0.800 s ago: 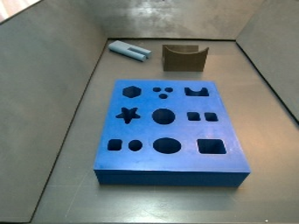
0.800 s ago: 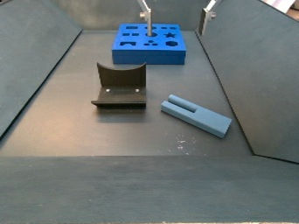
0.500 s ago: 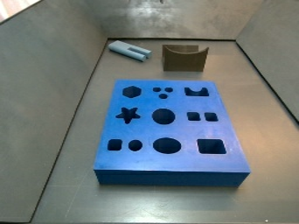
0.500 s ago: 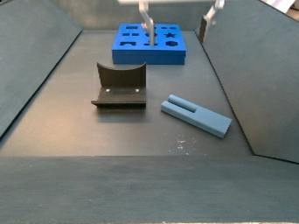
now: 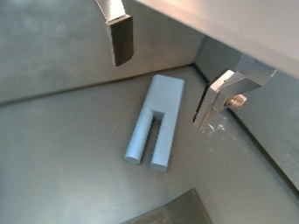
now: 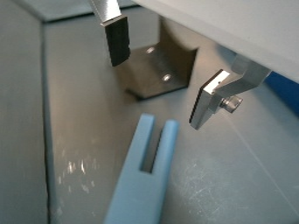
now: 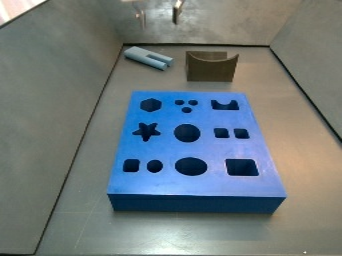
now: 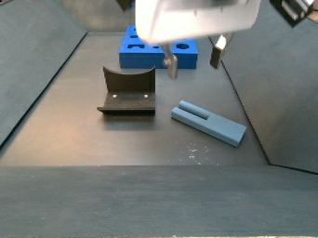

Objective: Pick up the square-circle object. Move up. Rotate the square-circle object. Place the square-circle object on the fixture. Regrasp the square-circle object. Move to above the board. Insert the square-circle object.
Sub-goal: Pick up the square-circle object.

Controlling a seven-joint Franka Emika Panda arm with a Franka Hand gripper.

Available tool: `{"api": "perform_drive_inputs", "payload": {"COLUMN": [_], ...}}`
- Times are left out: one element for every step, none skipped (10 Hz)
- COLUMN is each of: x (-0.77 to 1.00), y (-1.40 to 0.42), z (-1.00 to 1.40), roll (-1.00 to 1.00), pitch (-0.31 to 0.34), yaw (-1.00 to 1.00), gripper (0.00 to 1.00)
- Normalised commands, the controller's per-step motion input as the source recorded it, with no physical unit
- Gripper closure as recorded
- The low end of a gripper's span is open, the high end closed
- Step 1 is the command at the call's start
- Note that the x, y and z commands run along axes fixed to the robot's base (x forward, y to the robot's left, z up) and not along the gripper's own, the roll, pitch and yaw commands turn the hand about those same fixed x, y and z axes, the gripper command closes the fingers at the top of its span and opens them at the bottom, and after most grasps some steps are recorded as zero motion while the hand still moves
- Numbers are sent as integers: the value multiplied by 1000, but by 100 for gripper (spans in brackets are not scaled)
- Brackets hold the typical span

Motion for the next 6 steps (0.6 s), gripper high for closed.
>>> {"api": "perform_drive_inputs", "payload": {"x": [0, 0, 49, 60, 77, 0], "y": [214, 69, -11, -237, -349, -363], "z": [-1000, -1000, -1000, -1000, -1000, -860], "roll": [61, 16, 7, 0, -20, -113], "pitch": [-50, -20, 0, 0, 0, -24], "yaw": [691, 606, 597, 563, 557, 400], "gripper": [0, 0, 0, 0, 0, 0]}}
